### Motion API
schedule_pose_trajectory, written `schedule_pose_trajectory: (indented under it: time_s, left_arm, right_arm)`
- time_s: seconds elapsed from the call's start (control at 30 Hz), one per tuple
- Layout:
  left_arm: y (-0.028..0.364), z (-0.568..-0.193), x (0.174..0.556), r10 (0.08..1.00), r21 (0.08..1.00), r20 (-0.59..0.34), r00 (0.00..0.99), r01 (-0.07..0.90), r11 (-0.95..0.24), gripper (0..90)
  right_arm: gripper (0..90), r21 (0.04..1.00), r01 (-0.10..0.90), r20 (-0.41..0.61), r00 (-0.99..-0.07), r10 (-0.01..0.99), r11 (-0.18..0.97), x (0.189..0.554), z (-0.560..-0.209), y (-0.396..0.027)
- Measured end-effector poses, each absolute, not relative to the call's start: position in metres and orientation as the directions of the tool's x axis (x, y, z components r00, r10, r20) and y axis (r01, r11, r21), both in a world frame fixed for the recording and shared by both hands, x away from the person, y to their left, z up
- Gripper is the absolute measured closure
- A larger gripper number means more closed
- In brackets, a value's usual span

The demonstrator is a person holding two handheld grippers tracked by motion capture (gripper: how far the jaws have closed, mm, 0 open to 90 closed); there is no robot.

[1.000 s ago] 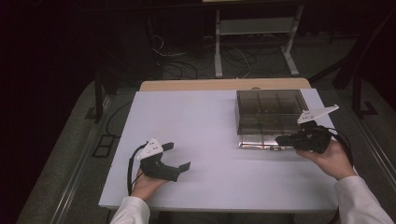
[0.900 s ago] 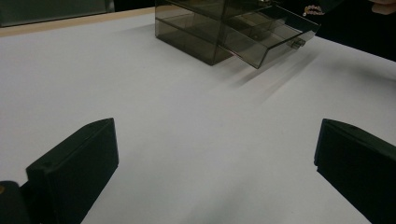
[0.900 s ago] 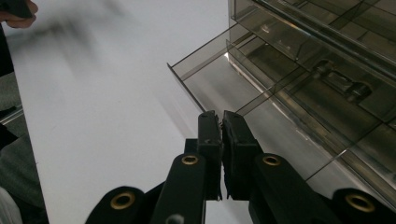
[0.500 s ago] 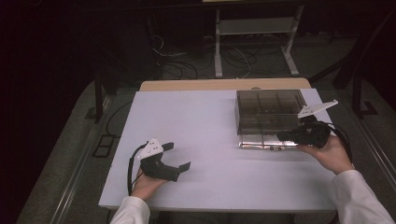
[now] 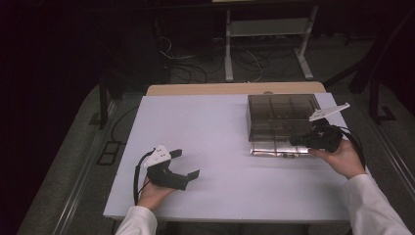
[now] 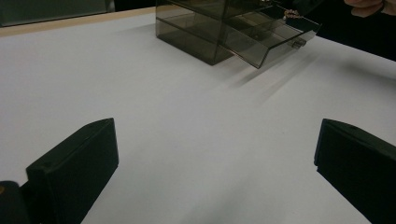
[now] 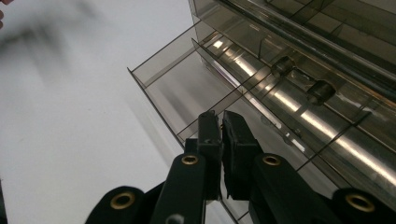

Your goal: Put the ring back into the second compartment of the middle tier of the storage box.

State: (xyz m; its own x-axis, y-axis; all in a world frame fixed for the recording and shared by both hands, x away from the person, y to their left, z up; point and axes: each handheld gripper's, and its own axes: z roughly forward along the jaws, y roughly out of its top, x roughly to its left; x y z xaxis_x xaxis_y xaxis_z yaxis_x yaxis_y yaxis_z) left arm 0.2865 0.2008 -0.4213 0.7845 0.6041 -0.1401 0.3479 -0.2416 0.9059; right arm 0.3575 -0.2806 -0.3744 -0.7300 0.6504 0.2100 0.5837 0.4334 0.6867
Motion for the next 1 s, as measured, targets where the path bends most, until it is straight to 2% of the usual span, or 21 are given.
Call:
schedule_pose_trajectory:
  time_s: [1.0]
  left_arm:
    - [0.201,-0.422,0.287,0.606,0.904,-0.139,0.783,0.350,-0.245,0.0]
  right_arm:
    - [85.5,0.634,0.604,0.197,-0.730,0.654,0.483,0.376,-0.396,-0.266]
